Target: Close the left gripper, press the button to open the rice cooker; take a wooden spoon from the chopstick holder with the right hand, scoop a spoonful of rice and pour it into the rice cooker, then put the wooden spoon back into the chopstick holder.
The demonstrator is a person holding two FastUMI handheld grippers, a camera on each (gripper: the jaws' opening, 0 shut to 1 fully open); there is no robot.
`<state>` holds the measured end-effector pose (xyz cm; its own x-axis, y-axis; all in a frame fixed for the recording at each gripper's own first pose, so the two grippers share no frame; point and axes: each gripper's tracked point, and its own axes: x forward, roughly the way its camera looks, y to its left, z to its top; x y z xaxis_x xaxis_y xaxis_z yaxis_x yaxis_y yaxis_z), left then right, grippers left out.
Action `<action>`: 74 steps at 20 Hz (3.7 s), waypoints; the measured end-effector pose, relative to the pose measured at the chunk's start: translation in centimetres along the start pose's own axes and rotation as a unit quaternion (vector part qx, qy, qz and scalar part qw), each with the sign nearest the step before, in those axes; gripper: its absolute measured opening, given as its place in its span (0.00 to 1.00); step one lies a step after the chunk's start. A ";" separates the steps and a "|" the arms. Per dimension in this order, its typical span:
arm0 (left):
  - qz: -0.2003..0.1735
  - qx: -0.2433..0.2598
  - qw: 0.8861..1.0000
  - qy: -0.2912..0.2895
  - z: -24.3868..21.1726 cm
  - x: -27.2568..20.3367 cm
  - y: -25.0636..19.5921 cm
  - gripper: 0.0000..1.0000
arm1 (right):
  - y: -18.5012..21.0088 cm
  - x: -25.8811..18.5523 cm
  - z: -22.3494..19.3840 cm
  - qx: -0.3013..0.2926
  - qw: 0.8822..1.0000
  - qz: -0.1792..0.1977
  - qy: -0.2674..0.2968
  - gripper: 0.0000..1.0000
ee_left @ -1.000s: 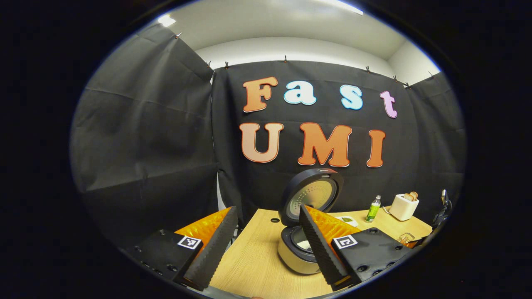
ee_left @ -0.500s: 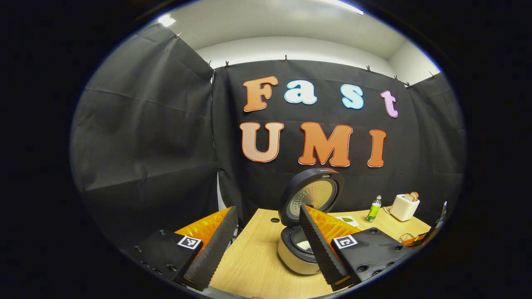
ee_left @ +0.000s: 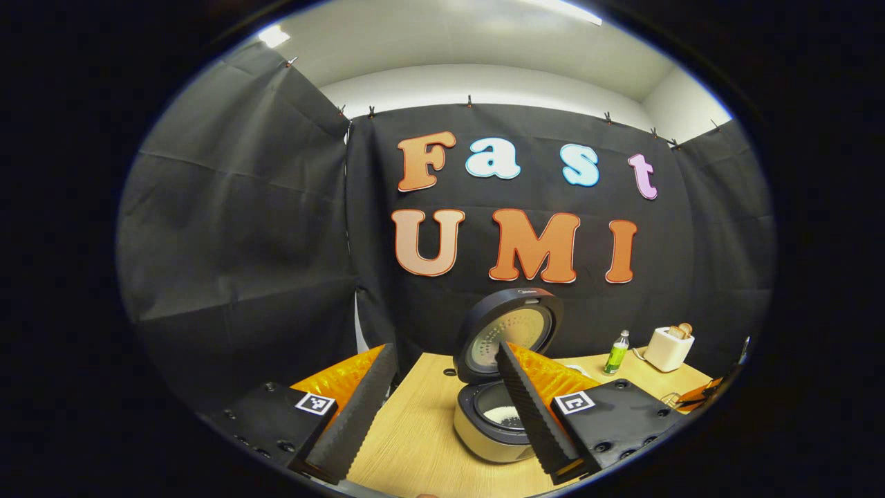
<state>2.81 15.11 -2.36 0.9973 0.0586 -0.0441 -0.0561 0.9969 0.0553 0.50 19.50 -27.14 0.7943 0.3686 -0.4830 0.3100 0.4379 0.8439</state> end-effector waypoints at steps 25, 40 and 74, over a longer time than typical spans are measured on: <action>0.000 -0.019 1.000 0.018 -2.2 0.1 -1.9 0.99 | 19.1 2.1 0.5 -0.014 0.994 0.104 0.033 0.08; 0.019 -0.033 0.999 0.033 -3.5 1.1 0.8 0.99 | 28.3 10.2 -6.6 -0.162 0.979 0.109 0.050 0.09; 0.023 -0.026 0.999 0.041 -4.3 2.9 2.4 0.98 | 31.1 10.4 -10.1 -0.431 0.891 0.141 -0.010 0.09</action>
<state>5.40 17.92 -6.60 0.9866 0.1056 -0.1243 -0.1055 0.9944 0.0074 13.14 45.27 -8.30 0.7882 0.5537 -0.2685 -0.4143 0.8001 0.4338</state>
